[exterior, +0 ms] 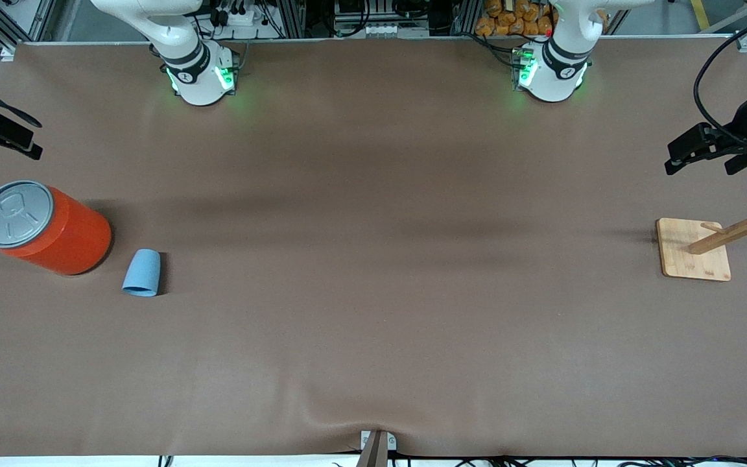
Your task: Flip cup
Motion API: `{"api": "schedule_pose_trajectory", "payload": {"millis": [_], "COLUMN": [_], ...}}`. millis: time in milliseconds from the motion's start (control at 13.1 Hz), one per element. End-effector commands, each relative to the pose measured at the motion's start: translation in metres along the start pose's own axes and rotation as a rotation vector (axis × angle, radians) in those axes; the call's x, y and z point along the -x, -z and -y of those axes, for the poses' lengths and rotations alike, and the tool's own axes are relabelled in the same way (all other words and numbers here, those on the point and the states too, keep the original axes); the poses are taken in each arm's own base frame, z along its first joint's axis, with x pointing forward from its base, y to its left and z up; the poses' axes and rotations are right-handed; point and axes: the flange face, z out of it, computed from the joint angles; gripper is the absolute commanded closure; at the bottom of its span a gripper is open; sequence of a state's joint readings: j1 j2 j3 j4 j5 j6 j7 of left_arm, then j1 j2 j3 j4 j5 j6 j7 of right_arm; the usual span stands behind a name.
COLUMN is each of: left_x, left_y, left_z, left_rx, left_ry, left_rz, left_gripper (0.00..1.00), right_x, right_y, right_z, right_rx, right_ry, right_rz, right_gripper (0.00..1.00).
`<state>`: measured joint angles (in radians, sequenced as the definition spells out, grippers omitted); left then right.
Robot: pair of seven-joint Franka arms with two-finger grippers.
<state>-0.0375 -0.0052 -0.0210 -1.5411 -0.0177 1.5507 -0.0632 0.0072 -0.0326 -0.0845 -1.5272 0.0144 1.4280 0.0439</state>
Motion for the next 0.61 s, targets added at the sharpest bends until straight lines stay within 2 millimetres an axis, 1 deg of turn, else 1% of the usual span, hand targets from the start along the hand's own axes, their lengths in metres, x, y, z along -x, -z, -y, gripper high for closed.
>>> {"api": "schedule_pose_trajectory", "payload": {"millis": [0,152,381,534], "left_x": [-0.001,-0.001,-0.003,-0.004], "left_y": [0.003,0.005,0.007,0.004], "left_z": [0.000,-0.002,-0.002,-0.002], "left_rx": [-0.019,-0.023,-0.040,-0.042], "left_ry": [-0.009,-0.012,-0.017,-0.017], "left_rz": [0.000,-0.002,-0.006,0.001], "left_gripper": [0.00,0.00,0.00,0.00], "right_x": [-0.003,-0.008,-0.009,-0.019], "right_y": [0.001,-0.003,-0.008,-0.021], "right_z": [-0.002,0.000,0.006,0.014], "right_rx": [0.013,0.019,0.030,0.032], "right_ry": [-0.010,-0.003,0.005,0.018], "right_rz": [-0.004,-0.003,0.004,0.024], "right_gripper": [0.00,0.00,0.00,0.00]}}
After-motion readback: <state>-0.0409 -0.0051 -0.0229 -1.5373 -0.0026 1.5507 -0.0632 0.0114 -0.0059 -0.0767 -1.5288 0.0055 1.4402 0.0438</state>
